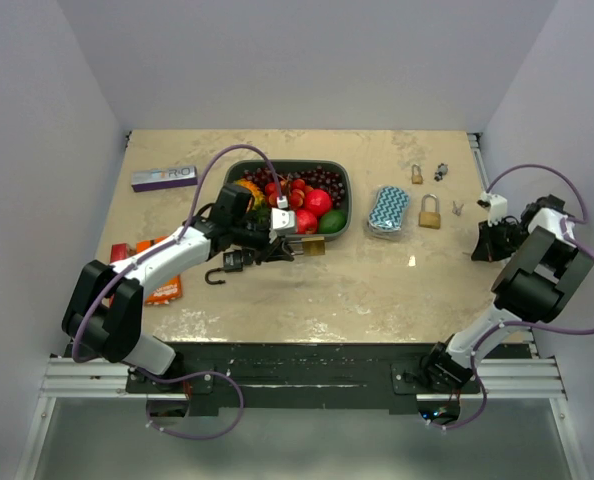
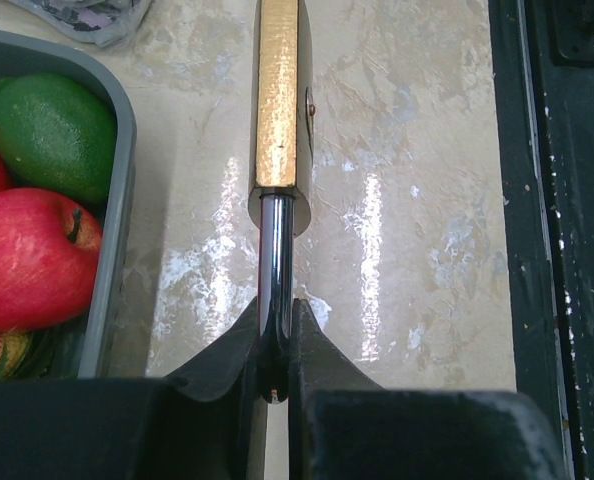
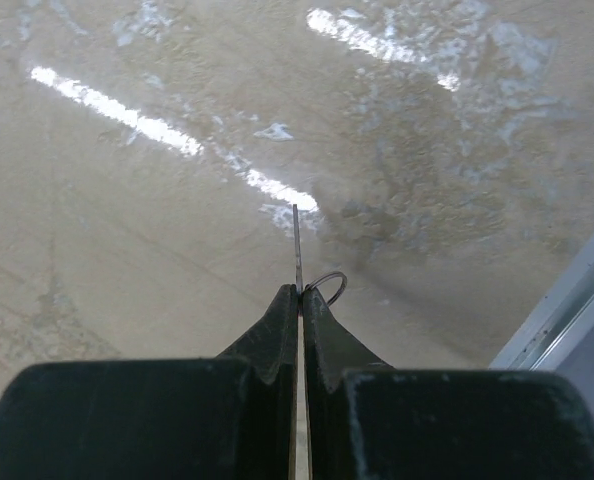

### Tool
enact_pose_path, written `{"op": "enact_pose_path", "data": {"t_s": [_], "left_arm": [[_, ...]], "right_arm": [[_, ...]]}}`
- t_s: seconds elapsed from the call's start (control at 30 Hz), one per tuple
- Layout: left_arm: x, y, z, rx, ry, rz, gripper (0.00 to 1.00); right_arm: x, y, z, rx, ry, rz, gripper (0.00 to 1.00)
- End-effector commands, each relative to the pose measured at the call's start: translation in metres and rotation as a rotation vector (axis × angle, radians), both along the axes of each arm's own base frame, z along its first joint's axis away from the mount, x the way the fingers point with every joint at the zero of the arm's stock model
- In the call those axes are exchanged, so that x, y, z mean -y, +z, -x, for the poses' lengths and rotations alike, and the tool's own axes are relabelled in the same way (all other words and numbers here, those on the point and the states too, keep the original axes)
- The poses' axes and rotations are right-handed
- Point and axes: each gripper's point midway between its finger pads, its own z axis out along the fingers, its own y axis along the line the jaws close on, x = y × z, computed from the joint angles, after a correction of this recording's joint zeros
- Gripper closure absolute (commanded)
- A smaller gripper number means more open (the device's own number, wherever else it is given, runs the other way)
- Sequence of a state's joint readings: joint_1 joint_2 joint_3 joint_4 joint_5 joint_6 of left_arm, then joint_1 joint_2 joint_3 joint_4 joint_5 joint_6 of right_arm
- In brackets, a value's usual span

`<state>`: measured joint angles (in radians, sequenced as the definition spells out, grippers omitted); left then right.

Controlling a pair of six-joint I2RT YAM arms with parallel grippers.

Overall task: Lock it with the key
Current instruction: Lock the lock.

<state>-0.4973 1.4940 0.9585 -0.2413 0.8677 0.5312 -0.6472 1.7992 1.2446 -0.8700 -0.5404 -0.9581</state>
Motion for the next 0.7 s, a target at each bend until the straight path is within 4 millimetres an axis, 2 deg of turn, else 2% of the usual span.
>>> {"op": "enact_pose_path", "data": {"t_s": [0.0, 0.1, 0.27, 0.33, 0.37, 0.43, 0.47, 0.57, 0.6, 0.67], "left_arm": [[0.020, 0.044, -0.010, 0.123, -0.053, 0.128, 1.00], [0.023, 0.043, -0.010, 0.121, -0.057, 0.130, 1.00], [0.026, 0.040, -0.008, 0.116, -0.065, 0.130, 1.00], [0.028, 0.039, -0.008, 0.113, -0.067, 0.131, 1.00], [0.029, 0.039, -0.008, 0.114, -0.070, 0.132, 1.00], [0.032, 0.039, -0.006, 0.111, -0.075, 0.134, 1.00], [0.033, 0.038, -0.005, 0.110, -0.077, 0.132, 1.00], [0.038, 0.038, -0.003, 0.106, -0.087, 0.127, 1.00], [0.039, 0.037, -0.002, 0.108, -0.088, 0.119, 1.00], [0.047, 0.038, 0.003, 0.086, -0.103, 0.099, 1.00]], "right_arm": [[0.020, -0.011, -0.013, 0.020, -0.073, 0.066, 1.00], [0.018, -0.014, -0.016, 0.022, -0.084, 0.043, 1.00], [0.007, -0.025, -0.007, -0.015, -0.062, 0.007, 1.00], [0.006, -0.029, -0.002, -0.032, -0.056, 0.009, 0.96], [0.004, -0.031, 0.001, -0.040, -0.054, 0.008, 0.84], [0.003, -0.030, 0.004, -0.046, -0.041, 0.010, 0.69], [0.003, -0.026, 0.005, -0.036, -0.039, 0.017, 0.56], [0.002, -0.012, 0.000, 0.001, -0.031, 0.022, 0.40], [0.003, -0.002, -0.002, 0.030, -0.025, 0.035, 0.26], [-0.003, 0.017, -0.008, 0.086, 0.005, 0.024, 0.19]]}}
